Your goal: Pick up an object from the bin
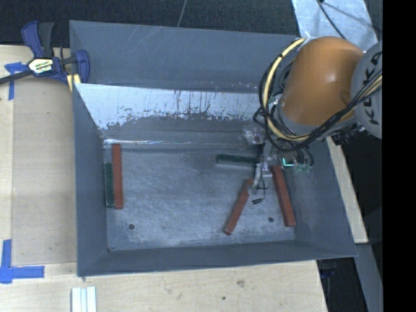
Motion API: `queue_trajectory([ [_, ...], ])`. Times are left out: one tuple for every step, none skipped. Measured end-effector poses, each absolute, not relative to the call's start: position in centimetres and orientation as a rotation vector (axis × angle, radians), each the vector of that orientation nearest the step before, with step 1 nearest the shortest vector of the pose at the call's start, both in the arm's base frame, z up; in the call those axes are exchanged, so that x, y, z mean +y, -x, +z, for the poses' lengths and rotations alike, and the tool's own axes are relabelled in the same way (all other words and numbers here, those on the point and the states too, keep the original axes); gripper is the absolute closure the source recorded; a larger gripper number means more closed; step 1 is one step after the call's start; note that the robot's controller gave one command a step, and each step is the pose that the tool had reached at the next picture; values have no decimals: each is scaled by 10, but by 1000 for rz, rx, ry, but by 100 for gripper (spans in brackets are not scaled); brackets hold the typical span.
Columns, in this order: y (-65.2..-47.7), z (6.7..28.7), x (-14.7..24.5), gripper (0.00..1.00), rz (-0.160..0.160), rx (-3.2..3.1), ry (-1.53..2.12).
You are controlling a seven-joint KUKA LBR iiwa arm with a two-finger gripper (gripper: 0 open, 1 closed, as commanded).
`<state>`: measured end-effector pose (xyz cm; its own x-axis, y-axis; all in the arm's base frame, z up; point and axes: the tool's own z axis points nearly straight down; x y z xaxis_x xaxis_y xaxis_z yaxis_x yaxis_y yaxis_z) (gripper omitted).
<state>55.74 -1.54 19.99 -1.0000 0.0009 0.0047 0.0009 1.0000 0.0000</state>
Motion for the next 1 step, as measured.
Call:
queue_trajectory([
  [-563,200,-17,0,0,-3149,13],
])
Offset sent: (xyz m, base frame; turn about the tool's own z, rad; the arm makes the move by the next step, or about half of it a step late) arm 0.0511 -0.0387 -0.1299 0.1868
